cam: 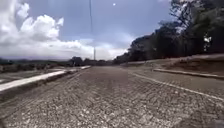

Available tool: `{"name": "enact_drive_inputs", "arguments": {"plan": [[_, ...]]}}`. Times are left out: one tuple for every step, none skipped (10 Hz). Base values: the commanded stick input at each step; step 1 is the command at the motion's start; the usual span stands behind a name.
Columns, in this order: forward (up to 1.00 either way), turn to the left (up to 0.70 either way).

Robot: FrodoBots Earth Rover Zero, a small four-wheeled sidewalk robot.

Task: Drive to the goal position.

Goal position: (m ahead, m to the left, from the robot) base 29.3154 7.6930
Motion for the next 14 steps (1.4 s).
{"name": "enact_drive_inputs", "arguments": {"plan": [[1.00, 0.00], [1.00, 0.13], [1.00, 0.15], [1.00, 0.00], [1.00, 0.00], [1.00, 0.00], [1.00, 0.00], [1.00, 0.00], [1.00, 0.00], [1.00, 0.00], [1.00, 0.00], [1.00, 0.07], [1.00, 0.27], [1.00, 0.15]]}}
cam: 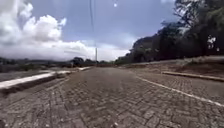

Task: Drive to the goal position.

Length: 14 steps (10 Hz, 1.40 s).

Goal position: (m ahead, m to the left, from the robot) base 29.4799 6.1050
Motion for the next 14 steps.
{"name": "enact_drive_inputs", "arguments": {"plan": [[1.00, 0.00], [1.00, 0.00], [1.00, 0.00], [1.00, 0.00], [1.00, 0.00], [1.00, 0.00], [1.00, 0.19], [1.00, 0.05], [1.00, 0.00], [1.00, 0.00], [1.00, 0.25], [1.00, 0.02], [1.00, 0.00], [1.00, 0.00]]}}
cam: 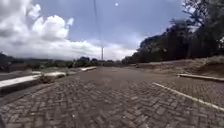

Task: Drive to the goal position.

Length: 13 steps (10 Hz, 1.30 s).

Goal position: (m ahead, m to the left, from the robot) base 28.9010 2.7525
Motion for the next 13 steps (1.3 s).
{"name": "enact_drive_inputs", "arguments": {"plan": [[1.00, 0.00], [1.00, 0.00], [1.00, 0.00], [1.00, 0.16], [1.00, 0.14], [1.00, 0.00], [1.00, 0.00], [1.00, 0.17], [1.00, 0.08], [1.00, 0.00], [1.00, 0.00], [1.00, 0.00], [1.00, 0.22]]}}
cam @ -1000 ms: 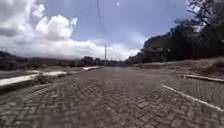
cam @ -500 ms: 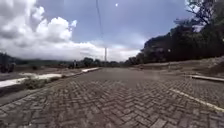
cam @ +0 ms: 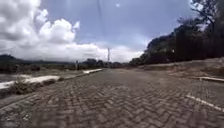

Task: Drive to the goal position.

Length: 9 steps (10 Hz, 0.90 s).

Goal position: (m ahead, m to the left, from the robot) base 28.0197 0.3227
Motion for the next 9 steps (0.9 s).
{"name": "enact_drive_inputs", "arguments": {"plan": [[1.00, 0.27], [1.00, 0.02], [1.00, 0.25], [1.00, 0.01], [1.00, 0.23], [1.00, 0.00], [1.00, 0.00], [1.00, 0.00], [1.00, 0.00]]}}
